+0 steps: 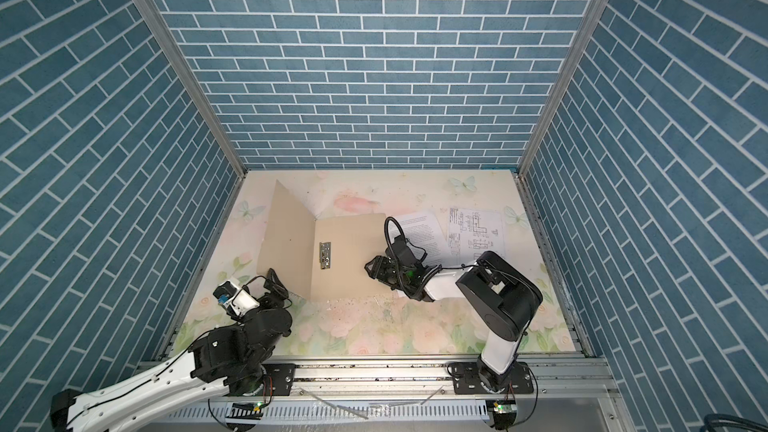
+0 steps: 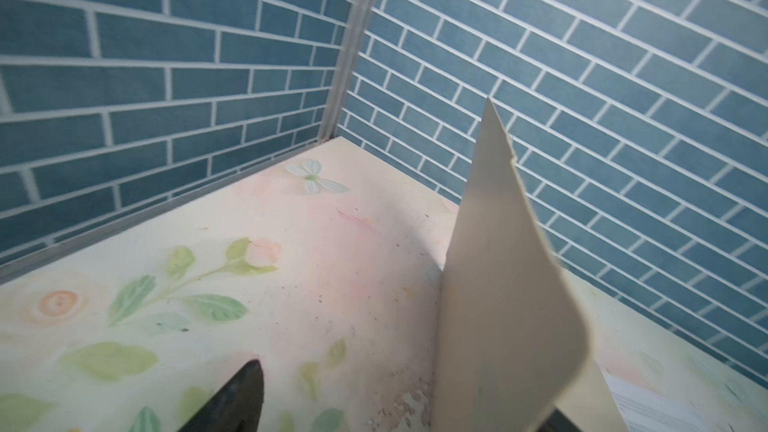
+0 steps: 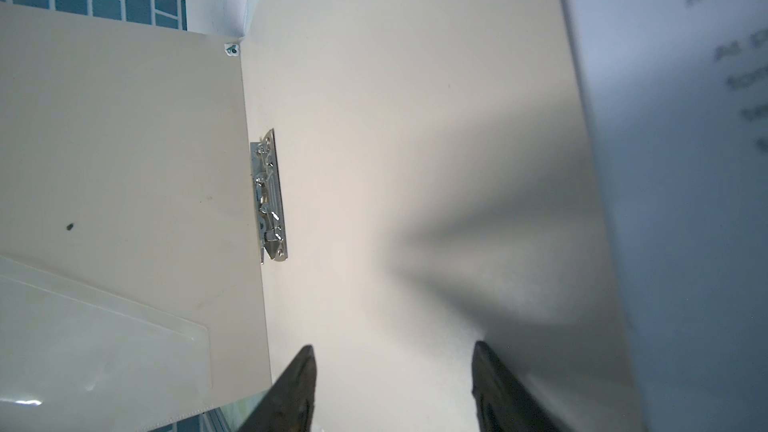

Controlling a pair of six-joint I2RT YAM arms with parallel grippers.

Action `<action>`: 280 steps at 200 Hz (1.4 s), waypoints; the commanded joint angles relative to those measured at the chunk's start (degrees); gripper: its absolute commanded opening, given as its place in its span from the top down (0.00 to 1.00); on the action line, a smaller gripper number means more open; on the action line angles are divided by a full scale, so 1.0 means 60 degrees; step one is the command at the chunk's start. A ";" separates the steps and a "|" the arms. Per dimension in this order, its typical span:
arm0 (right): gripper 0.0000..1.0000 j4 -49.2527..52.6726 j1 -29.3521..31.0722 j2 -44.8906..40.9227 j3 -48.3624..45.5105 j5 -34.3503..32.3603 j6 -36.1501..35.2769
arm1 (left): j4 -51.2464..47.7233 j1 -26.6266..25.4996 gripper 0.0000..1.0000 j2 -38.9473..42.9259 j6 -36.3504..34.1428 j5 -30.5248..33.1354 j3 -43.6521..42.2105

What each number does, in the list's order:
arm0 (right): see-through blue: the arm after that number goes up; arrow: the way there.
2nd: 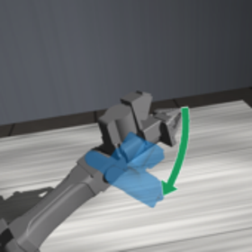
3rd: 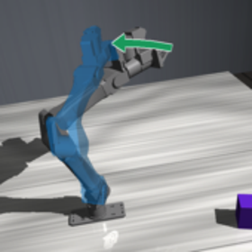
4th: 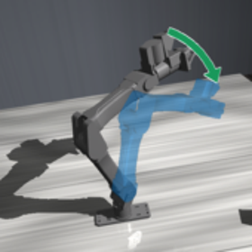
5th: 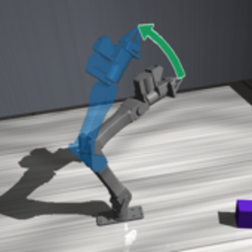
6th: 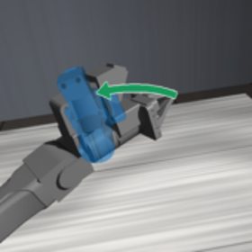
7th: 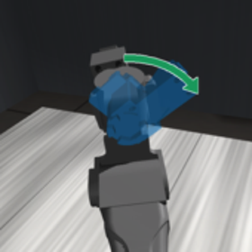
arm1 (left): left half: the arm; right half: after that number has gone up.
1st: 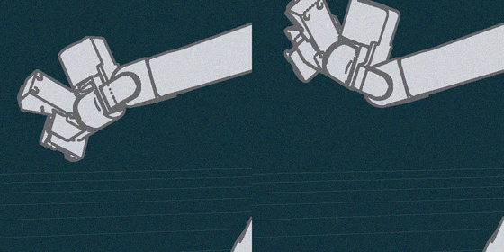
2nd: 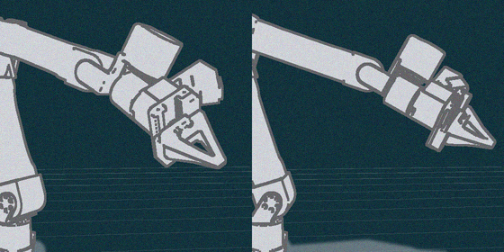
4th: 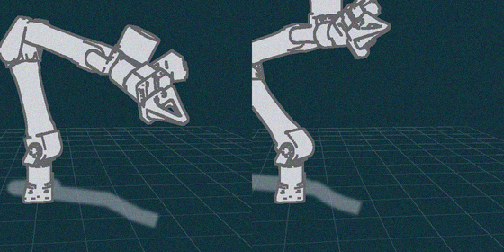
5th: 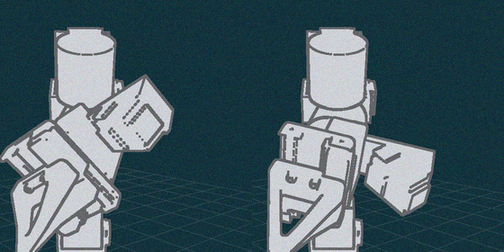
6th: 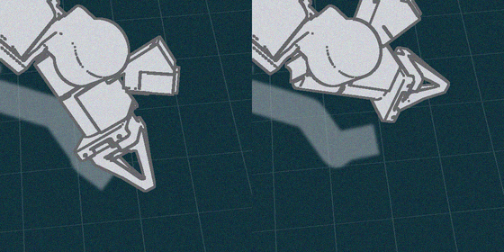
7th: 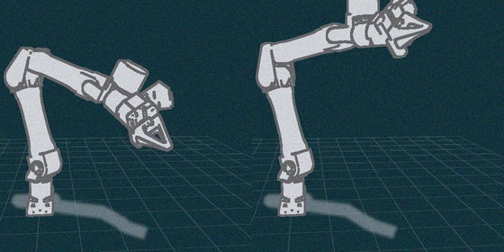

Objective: Put the files into the folder
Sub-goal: 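Swing the cover open with the left gripper while the right gripper withdraws, then move both grippers to the printed text sheet's edge nearest the folder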

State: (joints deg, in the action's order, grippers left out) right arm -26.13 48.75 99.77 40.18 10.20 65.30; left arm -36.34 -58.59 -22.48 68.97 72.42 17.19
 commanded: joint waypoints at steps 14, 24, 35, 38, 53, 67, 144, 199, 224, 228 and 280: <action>0.40 0.1616 -0.0007 0.0584 -0.0111 0.0360 0.0125 | -0.2523 0.1997 0.09 -0.1102 0.1454 -0.1933 0.1012; 0.40 0.1666 -0.0017 0.0599 -0.0030 0.0431 0.0103 | -0.2620 0.2475 0.07 -0.1386 0.1451 -0.2466 0.1216; 0.40 0.1738 -0.0027 0.0602 0.0039 0.0493 0.0089 | -0.2880 0.2782 0.06 -0.1709 0.1643 -0.2763 0.1409; 0.40 0.1743 -0.0034 0.0599 0.0054 0.0510 0.0074 | -0.2964 0.2838 0.06 -0.1800 0.1681 -0.2801 0.1478; 0.40 0.1802 -0.0051 0.0616 0.0123 0.0567 0.0044 | -0.3489 0.3056 0.04 -0.2216 0.1871 -0.2857 0.1801; 0.40 0.1889 -0.0081 0.0632 0.0212 0.0635 -0.0043 | -0.4442 0.3206 0.02 -0.2634 0.2793 -0.2829 0.2146; 0.38 0.1395 -0.0197 0.0517 0.0542 0.1067 -0.0649 | -0.1318 0.4036 0.06 -0.2282 -0.0757 -0.4896 0.2122; 0.33 0.0806 -0.0396 -0.0503 0.0534 0.0879 -0.1638 | 0.2496 0.4037 0.08 -0.4666 -0.4233 -0.7566 0.2726; 0.28 0.1251 -0.0848 -0.1312 0.0299 0.0472 -0.2239 | 0.2832 0.4015 0.09 -0.6421 -0.5171 -0.8779 0.3737; 0.27 0.1369 -0.0954 -0.1451 0.0249 0.0403 -0.2357 | 0.2879 0.4015 0.09 -0.6690 -0.5292 -0.8952 0.3896; 0.14 0.4128 -0.2806 -0.2928 0.0394 -0.0556 -0.4446 | 0.4946 0.3763 0.09 -0.9037 -0.5625 -1.0961 0.4840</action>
State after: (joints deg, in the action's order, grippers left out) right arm -12.64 35.38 85.36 42.52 11.99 47.90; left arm -13.52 -35.31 -72.29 37.85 14.24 44.07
